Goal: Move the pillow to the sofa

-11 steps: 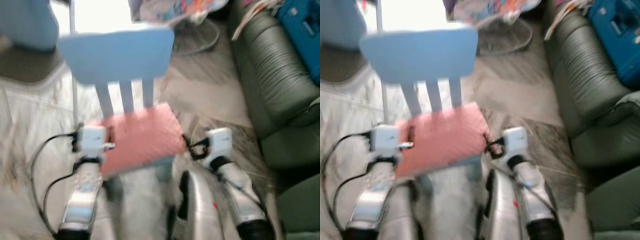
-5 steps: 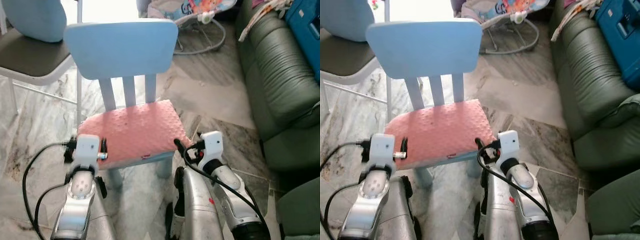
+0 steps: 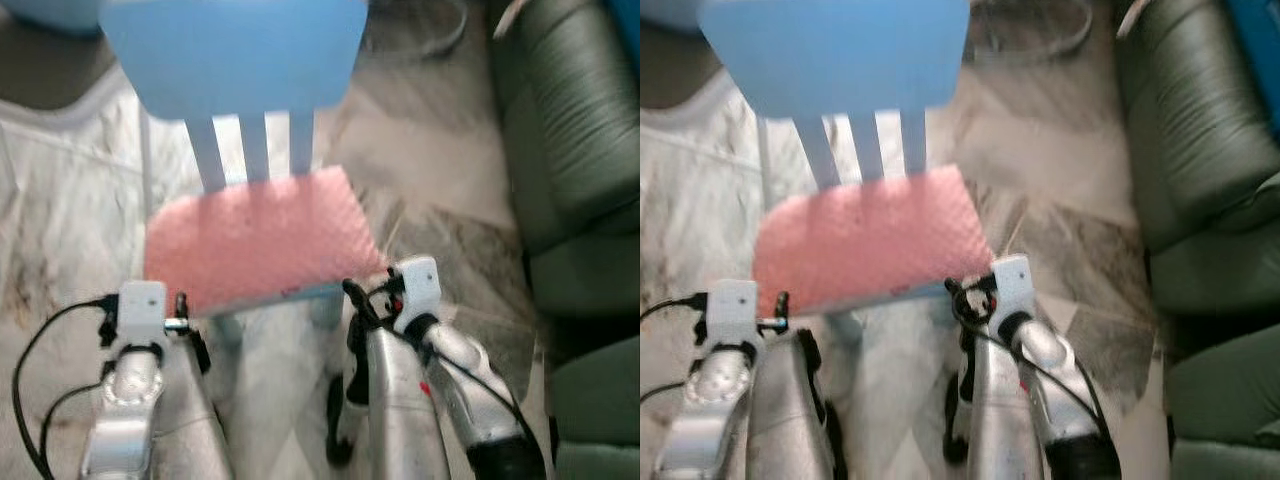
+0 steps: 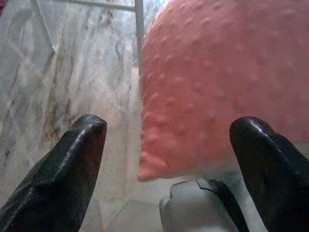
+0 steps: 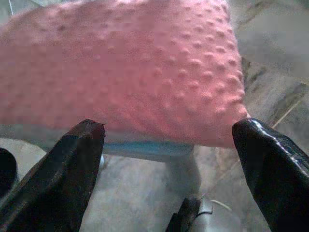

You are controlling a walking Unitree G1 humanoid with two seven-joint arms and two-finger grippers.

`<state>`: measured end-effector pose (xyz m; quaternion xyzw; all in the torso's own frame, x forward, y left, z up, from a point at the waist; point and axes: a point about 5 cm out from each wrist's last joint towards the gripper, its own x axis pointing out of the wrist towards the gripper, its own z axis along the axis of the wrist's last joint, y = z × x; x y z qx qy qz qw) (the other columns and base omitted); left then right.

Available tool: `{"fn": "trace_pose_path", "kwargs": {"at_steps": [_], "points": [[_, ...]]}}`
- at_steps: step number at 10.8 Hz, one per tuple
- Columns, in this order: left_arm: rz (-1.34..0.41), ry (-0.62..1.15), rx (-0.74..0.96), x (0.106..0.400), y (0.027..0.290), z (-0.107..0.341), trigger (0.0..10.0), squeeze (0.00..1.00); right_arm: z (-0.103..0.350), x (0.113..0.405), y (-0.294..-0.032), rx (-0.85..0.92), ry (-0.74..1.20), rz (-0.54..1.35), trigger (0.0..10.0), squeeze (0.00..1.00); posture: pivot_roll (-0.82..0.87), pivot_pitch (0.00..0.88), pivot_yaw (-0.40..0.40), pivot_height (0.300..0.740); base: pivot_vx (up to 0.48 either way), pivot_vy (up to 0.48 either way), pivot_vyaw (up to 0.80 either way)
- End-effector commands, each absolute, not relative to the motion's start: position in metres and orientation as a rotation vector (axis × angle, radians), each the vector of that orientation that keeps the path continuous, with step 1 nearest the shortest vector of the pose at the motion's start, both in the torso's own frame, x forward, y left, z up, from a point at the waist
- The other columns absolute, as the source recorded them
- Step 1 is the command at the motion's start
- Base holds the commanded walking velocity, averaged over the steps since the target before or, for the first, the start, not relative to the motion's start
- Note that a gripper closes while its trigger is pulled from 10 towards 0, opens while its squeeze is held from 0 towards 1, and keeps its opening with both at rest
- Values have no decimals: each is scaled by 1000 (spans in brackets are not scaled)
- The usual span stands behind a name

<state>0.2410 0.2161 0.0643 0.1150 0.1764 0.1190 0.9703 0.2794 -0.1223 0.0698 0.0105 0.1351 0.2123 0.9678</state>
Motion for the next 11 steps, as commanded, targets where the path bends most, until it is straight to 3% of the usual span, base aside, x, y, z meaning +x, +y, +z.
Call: {"fn": "trace_pose_path", "kwargs": {"at_steps": [1, 6, 7, 8, 11], "points": [[249, 393, 214, 241, 220, 60, 10000, 1000, 61, 278, -127, -4, 327, 417, 10000, 1000, 22, 395, -122, 535, 0, 0, 0], [267, 383, 175, 261, 216, 67, 10000, 1000, 59, 302, -124, -104, 358, 458, 10000, 1000, 17, 423, -136, 535, 0, 0, 0], [292, 321, 191, 270, 211, 75, 10000, 455, 59, 310, -120, -94, 342, 455, 10000, 663, 27, 445, -150, 535, 0, 0, 0], [307, 317, 197, 273, 209, 74, 10000, 0, 59, 316, -115, -91, 335, 460, 10000, 0, 26, 458, -155, 535, 0, 0, 0], [345, 338, 182, 284, 214, 67, 10000, 0, 67, 335, -104, -130, 306, 447, 10000, 0, 30, 508, -173, 535, 0, 0, 0]]}}
